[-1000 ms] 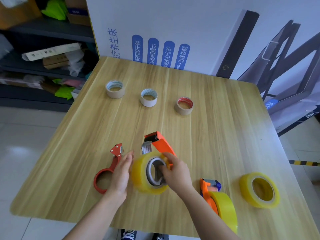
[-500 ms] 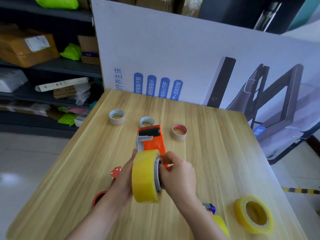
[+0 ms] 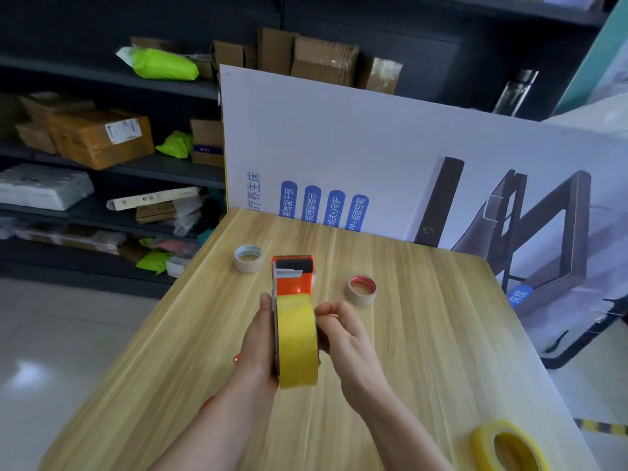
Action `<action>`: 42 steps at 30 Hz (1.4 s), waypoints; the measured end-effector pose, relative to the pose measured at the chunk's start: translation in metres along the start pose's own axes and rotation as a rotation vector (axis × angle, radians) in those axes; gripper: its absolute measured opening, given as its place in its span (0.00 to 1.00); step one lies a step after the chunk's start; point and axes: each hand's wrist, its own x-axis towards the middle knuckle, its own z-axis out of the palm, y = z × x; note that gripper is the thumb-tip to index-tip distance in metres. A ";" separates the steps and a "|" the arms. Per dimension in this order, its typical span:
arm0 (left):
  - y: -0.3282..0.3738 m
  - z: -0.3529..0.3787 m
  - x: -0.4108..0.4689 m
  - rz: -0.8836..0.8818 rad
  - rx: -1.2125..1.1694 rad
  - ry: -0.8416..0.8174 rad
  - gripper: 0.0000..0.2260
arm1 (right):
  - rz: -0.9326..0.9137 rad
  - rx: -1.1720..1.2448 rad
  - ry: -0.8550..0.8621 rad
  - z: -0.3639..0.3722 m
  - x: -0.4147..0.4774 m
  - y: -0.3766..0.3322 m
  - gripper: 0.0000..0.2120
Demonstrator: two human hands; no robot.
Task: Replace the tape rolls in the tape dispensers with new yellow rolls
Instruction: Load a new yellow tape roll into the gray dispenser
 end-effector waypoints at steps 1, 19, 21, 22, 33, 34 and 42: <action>0.002 0.000 -0.001 0.023 -0.003 0.014 0.31 | -0.020 0.018 -0.003 0.003 -0.002 -0.001 0.07; 0.081 0.021 -0.054 0.690 0.300 -0.163 0.23 | -0.299 0.184 -0.285 0.014 -0.026 -0.041 0.17; 0.081 0.019 -0.059 0.762 0.318 -0.257 0.23 | -0.312 0.191 -0.290 0.013 -0.027 -0.044 0.14; 0.081 0.018 -0.062 0.796 0.338 -0.295 0.23 | -0.313 0.195 -0.297 0.012 -0.028 -0.047 0.13; 0.091 0.015 -0.077 0.927 0.566 -0.382 0.21 | -0.256 0.202 -0.239 0.016 -0.026 -0.060 0.16; 0.091 0.014 -0.077 0.924 0.568 -0.357 0.20 | -0.248 0.196 -0.233 0.017 -0.025 -0.060 0.16; 0.092 0.015 -0.081 1.311 0.828 0.128 0.14 | -0.248 0.126 -0.208 0.019 -0.021 -0.060 0.11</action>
